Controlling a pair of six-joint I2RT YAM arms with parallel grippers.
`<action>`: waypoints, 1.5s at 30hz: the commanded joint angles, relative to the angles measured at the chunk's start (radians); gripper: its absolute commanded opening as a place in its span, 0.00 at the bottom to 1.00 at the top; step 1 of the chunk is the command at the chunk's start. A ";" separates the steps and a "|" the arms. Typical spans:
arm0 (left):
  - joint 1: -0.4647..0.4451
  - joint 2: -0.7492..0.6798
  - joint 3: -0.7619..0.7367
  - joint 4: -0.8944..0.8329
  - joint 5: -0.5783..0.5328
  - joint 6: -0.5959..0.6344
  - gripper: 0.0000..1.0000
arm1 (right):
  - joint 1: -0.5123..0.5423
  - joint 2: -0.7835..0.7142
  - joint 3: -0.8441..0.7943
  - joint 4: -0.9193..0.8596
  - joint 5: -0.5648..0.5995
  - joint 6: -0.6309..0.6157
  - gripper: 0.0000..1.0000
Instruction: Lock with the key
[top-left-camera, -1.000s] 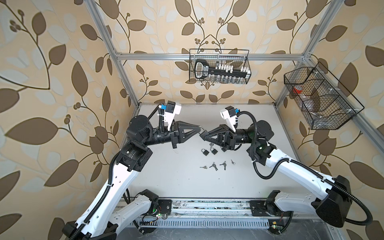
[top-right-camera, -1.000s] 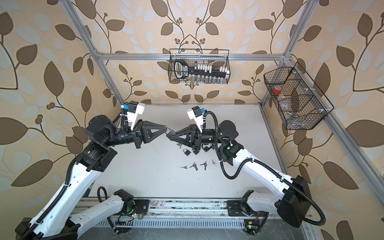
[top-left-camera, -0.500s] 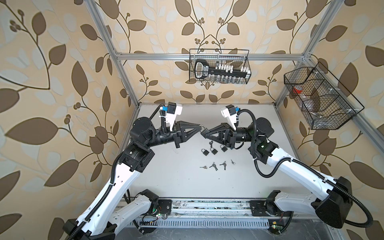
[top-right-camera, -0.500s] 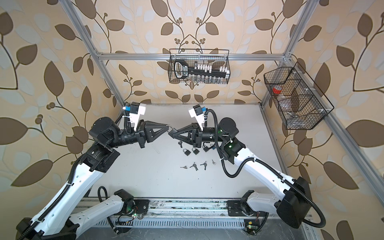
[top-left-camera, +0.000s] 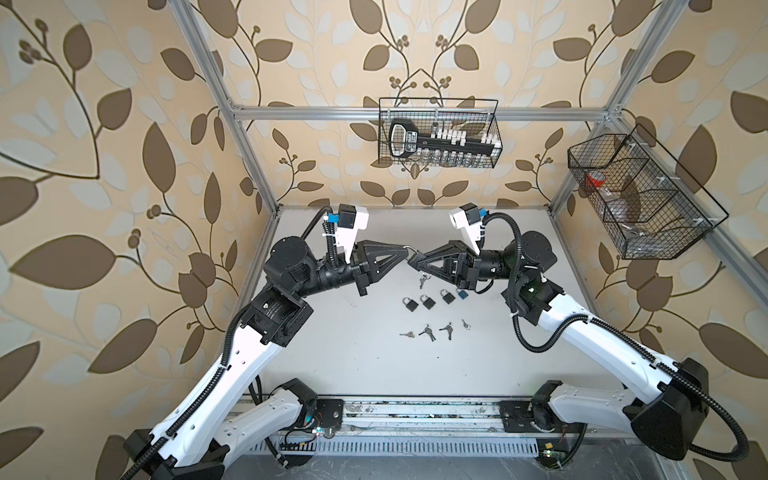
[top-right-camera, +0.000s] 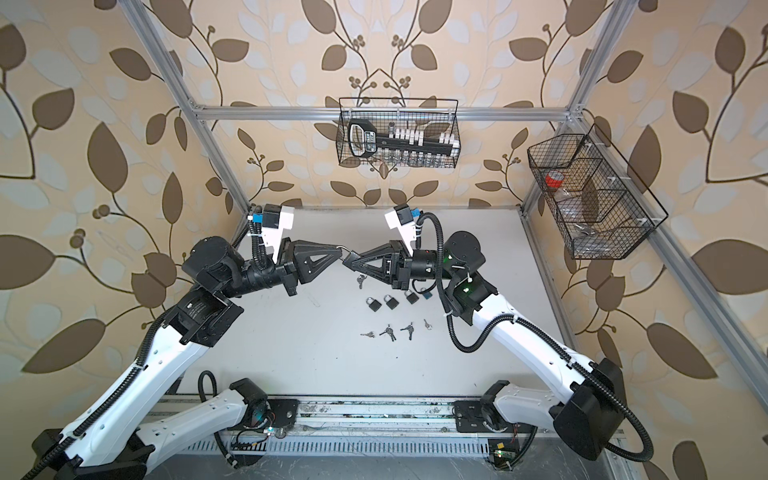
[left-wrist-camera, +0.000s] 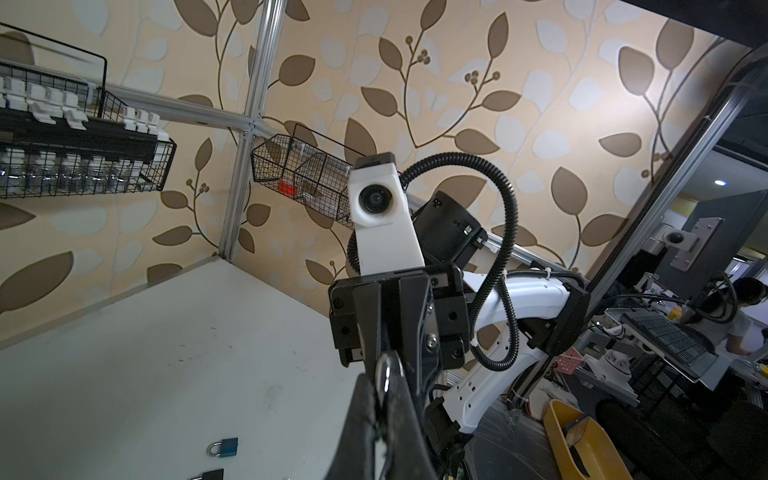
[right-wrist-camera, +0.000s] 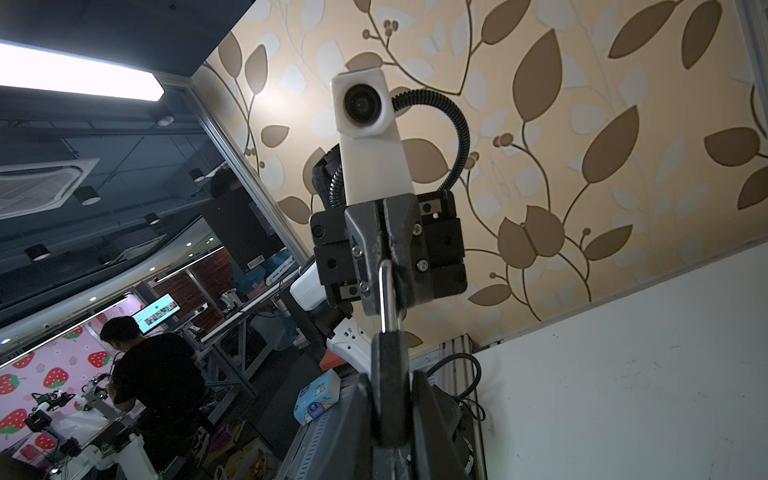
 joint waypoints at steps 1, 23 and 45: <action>-0.091 0.067 -0.058 -0.271 0.179 0.063 0.00 | 0.004 -0.028 0.089 0.130 0.216 -0.005 0.00; -0.071 0.008 0.157 -0.304 -0.159 0.105 0.58 | -0.075 -0.184 0.048 -0.519 0.179 -0.401 0.00; -0.066 0.127 0.210 -0.284 0.051 0.128 0.52 | -0.119 -0.122 0.114 -0.640 -0.127 -0.417 0.00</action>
